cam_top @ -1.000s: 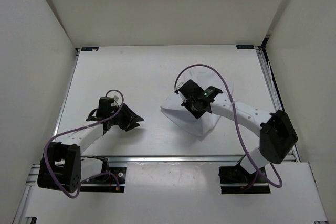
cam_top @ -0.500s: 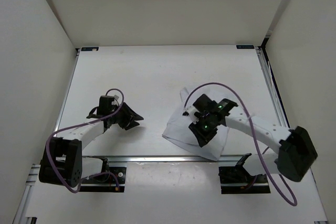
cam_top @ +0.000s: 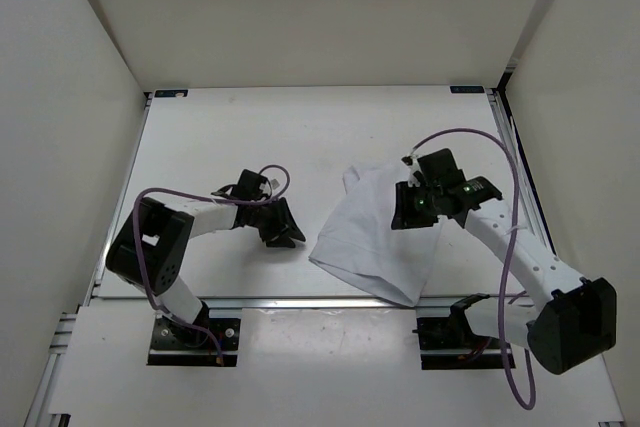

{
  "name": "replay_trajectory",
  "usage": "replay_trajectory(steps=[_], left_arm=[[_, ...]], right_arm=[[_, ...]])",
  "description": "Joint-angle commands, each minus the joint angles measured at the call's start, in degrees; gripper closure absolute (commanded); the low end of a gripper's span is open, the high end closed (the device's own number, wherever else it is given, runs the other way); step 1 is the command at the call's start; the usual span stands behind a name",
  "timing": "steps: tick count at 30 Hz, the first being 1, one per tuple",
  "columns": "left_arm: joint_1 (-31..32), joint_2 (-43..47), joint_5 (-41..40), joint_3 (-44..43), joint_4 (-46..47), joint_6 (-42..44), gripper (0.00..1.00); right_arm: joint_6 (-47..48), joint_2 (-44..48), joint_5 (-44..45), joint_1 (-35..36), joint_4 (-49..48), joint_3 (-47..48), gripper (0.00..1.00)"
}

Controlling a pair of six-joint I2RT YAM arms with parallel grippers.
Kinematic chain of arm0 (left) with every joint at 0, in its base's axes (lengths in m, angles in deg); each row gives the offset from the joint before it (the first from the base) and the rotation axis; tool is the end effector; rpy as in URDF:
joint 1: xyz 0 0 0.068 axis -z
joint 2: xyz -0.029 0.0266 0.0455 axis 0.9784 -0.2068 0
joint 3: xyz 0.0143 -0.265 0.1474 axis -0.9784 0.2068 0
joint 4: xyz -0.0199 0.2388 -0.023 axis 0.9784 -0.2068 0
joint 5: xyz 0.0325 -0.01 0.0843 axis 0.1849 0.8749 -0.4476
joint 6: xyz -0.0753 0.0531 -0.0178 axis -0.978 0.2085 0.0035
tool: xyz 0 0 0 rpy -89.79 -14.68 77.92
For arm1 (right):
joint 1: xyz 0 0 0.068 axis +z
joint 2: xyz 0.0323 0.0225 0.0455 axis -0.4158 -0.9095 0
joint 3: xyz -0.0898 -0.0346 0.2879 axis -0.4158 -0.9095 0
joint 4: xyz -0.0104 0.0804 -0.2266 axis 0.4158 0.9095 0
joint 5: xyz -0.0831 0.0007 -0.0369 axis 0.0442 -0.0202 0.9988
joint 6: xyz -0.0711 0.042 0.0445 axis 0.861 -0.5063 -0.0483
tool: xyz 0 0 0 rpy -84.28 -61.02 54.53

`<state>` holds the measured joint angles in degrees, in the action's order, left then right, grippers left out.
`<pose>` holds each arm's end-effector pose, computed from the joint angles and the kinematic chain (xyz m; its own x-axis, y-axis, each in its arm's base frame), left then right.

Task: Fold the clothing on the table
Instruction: Flatten the skirt out

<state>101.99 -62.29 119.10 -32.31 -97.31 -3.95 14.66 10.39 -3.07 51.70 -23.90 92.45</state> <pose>0.2425 -0.1529 0.1416 -0.9690 -0.2472 0.0019 -0.1947 0.7582 -0.6223 0.1902 0.1122 0.2624 -0.8435 -0.1653 -0.5111 -0.3349 0.9058 0.2597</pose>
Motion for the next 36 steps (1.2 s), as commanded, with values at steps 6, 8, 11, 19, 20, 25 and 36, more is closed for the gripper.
replay_trajectory(steps=[6, 8, 11, 19, 20, 25, 36], left_arm=[[2.8, -2.5, 3.5, 1.9, 5.7, 1.9, 0.46], [3.2, -2.4, 3.9, 1.4, 6.8, 1.0, 0.45], [4.2, -2.8, 4.3, 1.3, 7.0, 0.3, 0.45], [9.0, -6.9, 4.4, 0.4, 9.2, -1.1, 0.52], [9.1, -7.0, 4.8, 0.0, 10.0, -1.5, 0.57], [8.3, -10.1, 5.0, -1.3, 11.1, -1.7, 1.0], [-6.2, -5.4, -3.4, -6.9, 1.6, 4.2, 1.0]], right_arm=[[-12.3, 2.7, 1.6, -10.3, 0.7, -5.9, 0.62], [-12.0, 2.5, 3.1, -9.8, 1.1, -6.1, 0.62], [-12.0, 1.0, 4.8, -8.9, 3.0, -6.1, 0.62], [-13.2, 0.4, 8.5, -8.6, 6.0, -5.5, 0.63], [-13.2, 0.4, 8.8, -8.9, 6.2, -5.6, 0.63], [-14.9, 1.3, 8.8, -9.9, 7.8, -6.5, 0.63], [-17.6, -3.2, -4.7, -14.2, 3.1, -10.3, 0.59]])
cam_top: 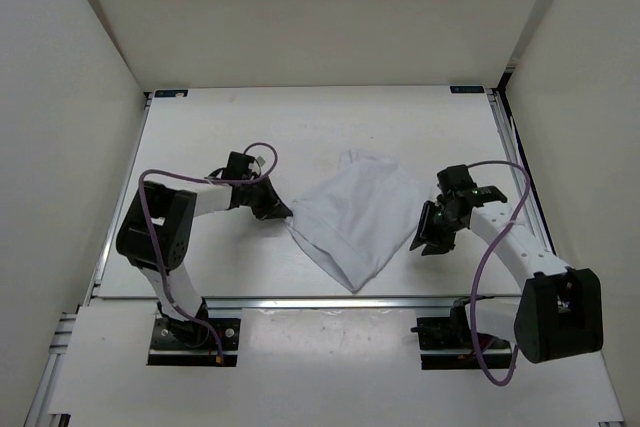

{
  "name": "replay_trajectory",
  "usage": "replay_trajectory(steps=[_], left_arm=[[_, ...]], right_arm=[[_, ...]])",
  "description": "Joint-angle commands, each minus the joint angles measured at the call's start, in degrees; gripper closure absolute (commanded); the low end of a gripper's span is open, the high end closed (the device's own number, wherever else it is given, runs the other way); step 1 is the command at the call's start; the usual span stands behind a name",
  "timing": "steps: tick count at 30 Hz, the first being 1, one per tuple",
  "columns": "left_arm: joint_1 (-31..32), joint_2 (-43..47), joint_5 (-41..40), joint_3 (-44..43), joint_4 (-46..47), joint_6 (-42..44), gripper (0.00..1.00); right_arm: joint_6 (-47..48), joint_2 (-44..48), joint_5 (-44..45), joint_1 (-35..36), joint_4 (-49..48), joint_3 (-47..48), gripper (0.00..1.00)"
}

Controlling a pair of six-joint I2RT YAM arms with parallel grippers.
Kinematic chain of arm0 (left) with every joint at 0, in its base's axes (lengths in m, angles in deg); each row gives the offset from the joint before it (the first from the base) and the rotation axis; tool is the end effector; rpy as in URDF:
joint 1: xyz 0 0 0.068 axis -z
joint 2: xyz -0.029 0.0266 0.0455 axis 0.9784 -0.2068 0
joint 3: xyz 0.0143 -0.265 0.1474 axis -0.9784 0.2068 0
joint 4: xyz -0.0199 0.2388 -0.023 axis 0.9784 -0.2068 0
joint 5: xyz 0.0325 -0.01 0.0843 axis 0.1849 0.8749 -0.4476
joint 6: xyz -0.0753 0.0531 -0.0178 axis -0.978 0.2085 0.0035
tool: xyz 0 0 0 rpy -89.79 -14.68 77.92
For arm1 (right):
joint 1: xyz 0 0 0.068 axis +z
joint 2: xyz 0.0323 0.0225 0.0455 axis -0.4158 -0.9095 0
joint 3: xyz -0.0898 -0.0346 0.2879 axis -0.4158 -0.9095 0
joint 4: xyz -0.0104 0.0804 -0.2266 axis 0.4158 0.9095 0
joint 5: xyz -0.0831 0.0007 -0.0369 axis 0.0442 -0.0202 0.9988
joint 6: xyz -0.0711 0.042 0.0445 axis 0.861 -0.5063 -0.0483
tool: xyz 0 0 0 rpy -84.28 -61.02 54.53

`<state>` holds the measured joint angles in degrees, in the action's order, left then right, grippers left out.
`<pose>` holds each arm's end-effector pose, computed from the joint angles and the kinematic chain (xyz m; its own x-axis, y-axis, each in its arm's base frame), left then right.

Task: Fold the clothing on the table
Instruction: Flatten the skirt out

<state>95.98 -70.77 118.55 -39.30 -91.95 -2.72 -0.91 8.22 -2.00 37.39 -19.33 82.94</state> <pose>0.3039 -0.1410 0.1363 -0.9392 -0.3362 -0.0702 -0.2137 0.7318 -0.6472 0.1805 0.0529 0.2002 -0.9368 0.2868 -0.2004 0.2304 0.9367 0.2635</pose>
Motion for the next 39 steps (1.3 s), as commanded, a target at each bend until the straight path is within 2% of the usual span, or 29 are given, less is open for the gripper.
replay_trajectory(steps=[1, 9, 13, 17, 22, 26, 33, 39], left_arm=[[-0.1, 3.5, -2.7, 0.9, -3.8, 2.7, 1.0], [5.0, 5.8, -1.1, 10.6, -1.6, 0.1, 1.0], [5.2, 11.2, -3.2, 16.5, -1.4, -1.6, 1.0], [4.2, 14.5, -4.6, 16.9, -3.3, -1.4, 1.0], [5.5, 12.4, -4.1, 16.1, -2.4, -1.8, 1.0], [7.0, 11.9, -3.9, 15.6, -2.0, -2.4, 1.0], [6.2, 12.4, -4.1, 16.1, -2.7, -1.7, 1.0], [6.1, 13.1, -4.3, 17.0, -3.0, -1.8, 1.0]], right_arm=[[-2.3, -1.8, -7.0, 0.2, -1.5, -1.2, 0.58], [-9.9, -7.6, -20.4, 5.6, -7.5, -5.1, 0.61], [-11.9, -9.8, -19.0, 9.7, -6.9, -5.8, 0.61], [-13.7, -7.0, -16.1, 8.4, -6.3, -6.5, 0.62], [-14.2, -1.6, -12.4, 4.6, -2.6, -8.6, 0.61], [-14.8, -1.5, -14.0, 4.6, -5.2, -13.2, 0.64], [-16.4, -4.8, -13.2, 9.6, -8.5, -15.5, 0.65], [-17.4, -4.3, -11.4, 8.7, -13.2, -15.8, 0.7]])
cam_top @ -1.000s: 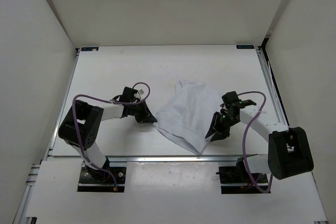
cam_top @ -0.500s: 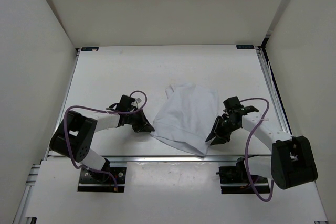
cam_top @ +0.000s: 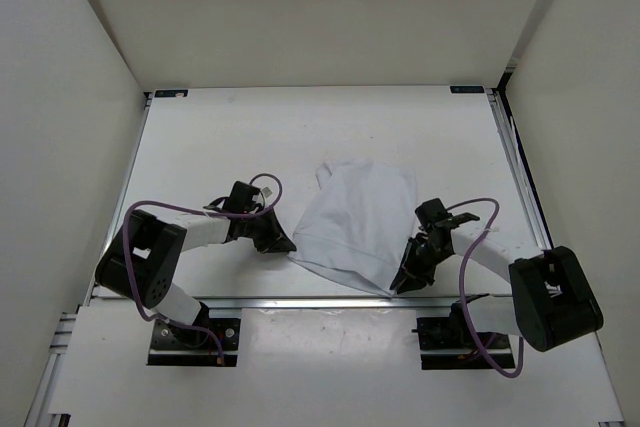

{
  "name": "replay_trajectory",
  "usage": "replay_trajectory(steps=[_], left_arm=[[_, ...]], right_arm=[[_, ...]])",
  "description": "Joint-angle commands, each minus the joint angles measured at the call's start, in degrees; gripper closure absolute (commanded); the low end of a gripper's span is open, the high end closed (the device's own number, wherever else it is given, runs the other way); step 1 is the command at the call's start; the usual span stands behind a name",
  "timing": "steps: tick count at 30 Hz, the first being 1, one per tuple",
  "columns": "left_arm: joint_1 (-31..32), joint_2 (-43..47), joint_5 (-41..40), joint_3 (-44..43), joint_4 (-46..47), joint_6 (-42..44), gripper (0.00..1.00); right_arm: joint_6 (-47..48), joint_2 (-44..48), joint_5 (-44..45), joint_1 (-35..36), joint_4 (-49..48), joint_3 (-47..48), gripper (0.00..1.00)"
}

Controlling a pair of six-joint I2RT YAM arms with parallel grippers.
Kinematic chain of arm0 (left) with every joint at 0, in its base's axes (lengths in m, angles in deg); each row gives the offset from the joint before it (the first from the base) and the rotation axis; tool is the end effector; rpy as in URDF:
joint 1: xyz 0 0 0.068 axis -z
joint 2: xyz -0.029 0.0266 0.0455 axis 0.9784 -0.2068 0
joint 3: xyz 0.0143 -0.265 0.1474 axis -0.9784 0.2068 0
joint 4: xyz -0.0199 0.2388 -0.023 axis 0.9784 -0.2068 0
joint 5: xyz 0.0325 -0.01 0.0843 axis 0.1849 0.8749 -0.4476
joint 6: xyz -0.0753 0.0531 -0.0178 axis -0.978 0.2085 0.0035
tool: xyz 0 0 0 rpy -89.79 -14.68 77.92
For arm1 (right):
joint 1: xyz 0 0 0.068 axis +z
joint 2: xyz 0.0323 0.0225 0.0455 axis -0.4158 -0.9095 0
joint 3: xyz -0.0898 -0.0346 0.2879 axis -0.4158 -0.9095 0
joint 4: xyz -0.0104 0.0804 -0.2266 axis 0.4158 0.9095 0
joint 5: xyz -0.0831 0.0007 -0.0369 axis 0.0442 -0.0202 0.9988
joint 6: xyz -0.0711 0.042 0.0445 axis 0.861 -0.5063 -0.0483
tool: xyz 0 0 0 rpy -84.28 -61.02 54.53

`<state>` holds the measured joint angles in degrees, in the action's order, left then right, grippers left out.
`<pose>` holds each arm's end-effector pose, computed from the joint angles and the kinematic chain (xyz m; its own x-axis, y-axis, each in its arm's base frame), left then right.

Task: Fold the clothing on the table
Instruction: Flatten the skirt out

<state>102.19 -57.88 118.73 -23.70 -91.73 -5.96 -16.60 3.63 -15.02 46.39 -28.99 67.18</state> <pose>0.2150 -0.1411 0.1296 -0.9620 -0.2730 0.0016 -0.2129 0.7463 -0.6306 0.1311 0.0850 0.1297 -0.9245 0.3435 0.1650 0.3802 0.8616 0.3363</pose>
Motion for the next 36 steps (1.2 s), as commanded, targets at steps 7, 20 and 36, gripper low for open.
replay_trajectory(steps=[7, 20, 36], left_arm=[[-1.7, 1.9, -3.6, 2.5, -3.0, 1.5, 1.0], [-11.4, 6.5, 5.1, 8.9, 2.3, 0.6, 1.0], [-2.3, 2.5, 6.4, -0.7, 7.5, -4.7, 1.0]], right_arm=[[-1.9, 0.7, 6.4, 0.3, -6.5, 0.9, 0.83], [12.0, 1.3, 17.6, -16.2, 2.7, 6.1, 1.0], [15.6, -0.9, 5.6, -8.7, -0.7, 20.0, 0.77]])
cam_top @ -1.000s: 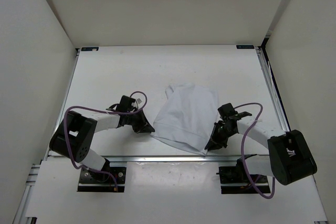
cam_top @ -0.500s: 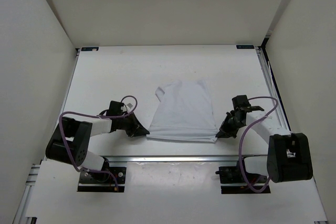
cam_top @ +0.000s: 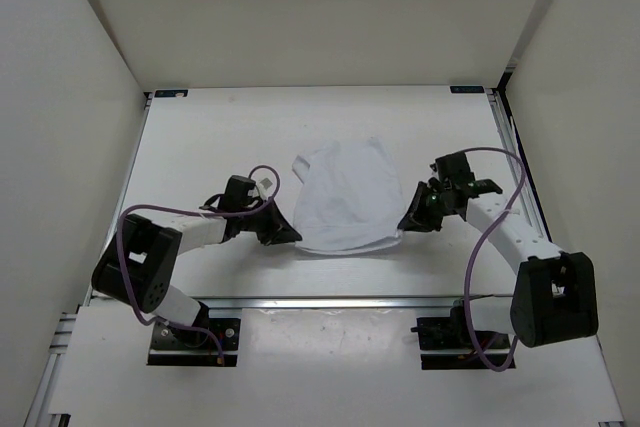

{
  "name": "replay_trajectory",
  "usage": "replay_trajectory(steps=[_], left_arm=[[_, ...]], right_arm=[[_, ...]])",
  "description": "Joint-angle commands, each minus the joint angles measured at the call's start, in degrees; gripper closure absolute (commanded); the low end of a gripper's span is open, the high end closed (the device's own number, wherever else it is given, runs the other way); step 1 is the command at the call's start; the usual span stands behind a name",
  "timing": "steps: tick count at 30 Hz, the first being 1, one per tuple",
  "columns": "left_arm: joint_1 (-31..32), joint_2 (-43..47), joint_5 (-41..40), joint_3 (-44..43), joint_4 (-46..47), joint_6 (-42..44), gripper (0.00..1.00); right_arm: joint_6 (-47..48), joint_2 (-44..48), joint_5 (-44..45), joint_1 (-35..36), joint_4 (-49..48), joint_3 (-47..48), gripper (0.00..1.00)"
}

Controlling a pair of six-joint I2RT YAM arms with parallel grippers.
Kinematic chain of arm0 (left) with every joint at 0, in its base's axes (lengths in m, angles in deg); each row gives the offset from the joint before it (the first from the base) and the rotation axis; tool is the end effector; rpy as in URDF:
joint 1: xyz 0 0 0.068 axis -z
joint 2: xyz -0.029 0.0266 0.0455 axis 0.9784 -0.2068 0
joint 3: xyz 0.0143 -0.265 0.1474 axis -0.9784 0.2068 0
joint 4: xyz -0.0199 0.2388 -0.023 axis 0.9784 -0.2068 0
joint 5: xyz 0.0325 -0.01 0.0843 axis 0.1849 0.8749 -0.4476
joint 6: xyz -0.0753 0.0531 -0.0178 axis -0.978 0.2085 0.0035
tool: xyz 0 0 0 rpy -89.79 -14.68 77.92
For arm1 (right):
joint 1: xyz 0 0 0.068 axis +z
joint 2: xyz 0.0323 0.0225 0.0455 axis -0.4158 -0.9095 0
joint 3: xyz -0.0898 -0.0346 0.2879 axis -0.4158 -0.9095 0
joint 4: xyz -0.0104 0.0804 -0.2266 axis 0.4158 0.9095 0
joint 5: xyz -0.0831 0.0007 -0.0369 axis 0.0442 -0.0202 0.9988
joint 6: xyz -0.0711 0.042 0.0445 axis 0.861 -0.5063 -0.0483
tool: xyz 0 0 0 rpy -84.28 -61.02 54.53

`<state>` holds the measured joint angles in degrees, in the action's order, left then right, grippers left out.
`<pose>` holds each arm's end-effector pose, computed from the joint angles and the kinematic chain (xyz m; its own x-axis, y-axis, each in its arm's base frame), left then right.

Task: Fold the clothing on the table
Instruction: Flatten the skirt out

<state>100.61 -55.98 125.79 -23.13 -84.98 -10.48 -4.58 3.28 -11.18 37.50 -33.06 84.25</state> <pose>0.2229 -0.1464 0.1487 -0.9567 -0.2907 0.0153 -0.2023 0.6261 -0.7530 0.2218 0.0763 0.2075 -0.9117 0.3271 -0.2486 0.1806 0.8626 0.4725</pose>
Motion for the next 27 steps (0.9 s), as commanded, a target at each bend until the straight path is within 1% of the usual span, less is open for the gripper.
replay_trajectory(steps=[1, 3, 5, 6, 7, 9, 10, 11, 14, 16, 18, 19, 20, 22, 24, 27], left_arm=[[-0.7, 0.6, -0.9, -0.8, 0.8, -0.1, 1.0], [-0.4, 1.3, -1.4, 0.1, 0.8, -0.3, 1.0], [0.6, 1.1, -1.7, 1.0, 0.8, -0.2, 1.0], [0.3, 0.9, -1.6, 1.5, 0.8, -0.1, 1.0], [1.0, 0.6, -1.4, 1.8, 1.0, -0.3, 1.0], [1.6, 0.2, -1.3, 2.0, 1.0, -0.5, 1.0], [1.7, -0.2, -1.5, 1.9, 1.0, 0.0, 1.0], [1.8, 0.0, -1.5, 1.8, 0.8, 0.1, 1.0], [2.0, -0.5, -1.6, 2.3, 0.8, 0.1, 1.0], [2.0, -0.5, -1.4, 2.2, 0.8, -0.1, 1.0], [2.0, -0.5, -1.6, 2.2, 0.8, 0.5, 1.0], [1.8, -0.3, -1.5, 2.3, 0.8, 0.7, 1.0], [1.8, 0.0, -1.4, 2.4, -0.7, 0.9, 1.0], [1.4, -0.1, -1.6, 2.7, -0.8, 1.2, 1.0], [1.2, -0.3, -1.1, 2.7, -1.6, 1.6, 1.0], [1.0, -0.3, -1.3, 2.1, -2.2, 2.7, 1.0]], right_arm=[[4.0, -1.5, 3.6, 0.9, 5.2, 3.3, 0.74], [4.1, -0.9, 12.1, 1.8, 11.6, 3.6, 0.73], [3.3, -0.8, 18.5, 1.8, 15.6, 3.5, 0.73], [3.4, -0.4, 21.4, 2.4, 17.5, 3.4, 0.73], [3.4, 0.0, 21.9, 1.7, 18.3, 2.9, 0.73], [3.5, 0.0, 21.5, 1.7, 19.0, 3.7, 0.72], [3.4, 0.0, 21.5, 2.4, 18.9, 3.7, 0.7], [3.4, 0.2, 21.5, 4.1, 19.1, 4.1, 0.7], [1.6, 0.0, 21.1, 7.2, 16.4, 4.5, 0.68], [1.8, -0.8, 20.3, 7.2, 13.2, 2.8, 0.68], [2.9, -0.9, 20.6, 5.1, 9.9, 1.2, 0.64], [3.5, -1.1, 20.7, 4.6, 8.3, 1.1, 0.54], [4.7, -1.8, 20.2, 3.1, 7.4, 0.8, 0.54], [5.5, -2.4, 19.2, 0.4, 3.5, 0.2, 0.51], [6.3, -4.0, 17.4, -2.6, 0.7, -0.1, 0.51], [6.2, -5.9, 11.4, -4.5, -4.3, -0.7, 0.52]])
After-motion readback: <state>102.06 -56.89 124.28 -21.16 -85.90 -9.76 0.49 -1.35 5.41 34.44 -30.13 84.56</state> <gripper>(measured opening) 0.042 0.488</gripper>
